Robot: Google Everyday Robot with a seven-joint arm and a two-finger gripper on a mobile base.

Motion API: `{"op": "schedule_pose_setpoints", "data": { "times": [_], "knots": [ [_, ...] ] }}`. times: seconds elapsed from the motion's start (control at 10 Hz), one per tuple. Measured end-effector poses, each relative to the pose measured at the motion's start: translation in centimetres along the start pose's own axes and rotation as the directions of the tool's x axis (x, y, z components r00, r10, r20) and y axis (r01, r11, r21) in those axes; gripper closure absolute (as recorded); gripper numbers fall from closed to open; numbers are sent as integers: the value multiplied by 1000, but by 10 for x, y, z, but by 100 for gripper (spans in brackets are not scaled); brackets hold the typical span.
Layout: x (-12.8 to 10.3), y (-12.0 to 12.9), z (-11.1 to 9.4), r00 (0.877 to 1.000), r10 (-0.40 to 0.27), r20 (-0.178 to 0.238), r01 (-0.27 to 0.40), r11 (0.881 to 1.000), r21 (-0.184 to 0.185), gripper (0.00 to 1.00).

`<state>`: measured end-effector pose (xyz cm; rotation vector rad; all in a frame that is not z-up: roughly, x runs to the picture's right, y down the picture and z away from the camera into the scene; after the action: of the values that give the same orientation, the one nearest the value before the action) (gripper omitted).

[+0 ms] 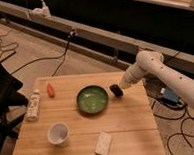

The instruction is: Knock the eraser over

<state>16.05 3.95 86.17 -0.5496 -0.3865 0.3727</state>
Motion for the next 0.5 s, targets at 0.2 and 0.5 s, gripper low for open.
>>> {"op": "schedule_pose_setpoints", "data": {
  "times": [0.2,0.5],
  "knots": [
    [-32,0,3,995,-14,103,15,1000,-13,100],
    [-37,-3,0,991,-22,131,23,1000,-6,92]
  ]
}}
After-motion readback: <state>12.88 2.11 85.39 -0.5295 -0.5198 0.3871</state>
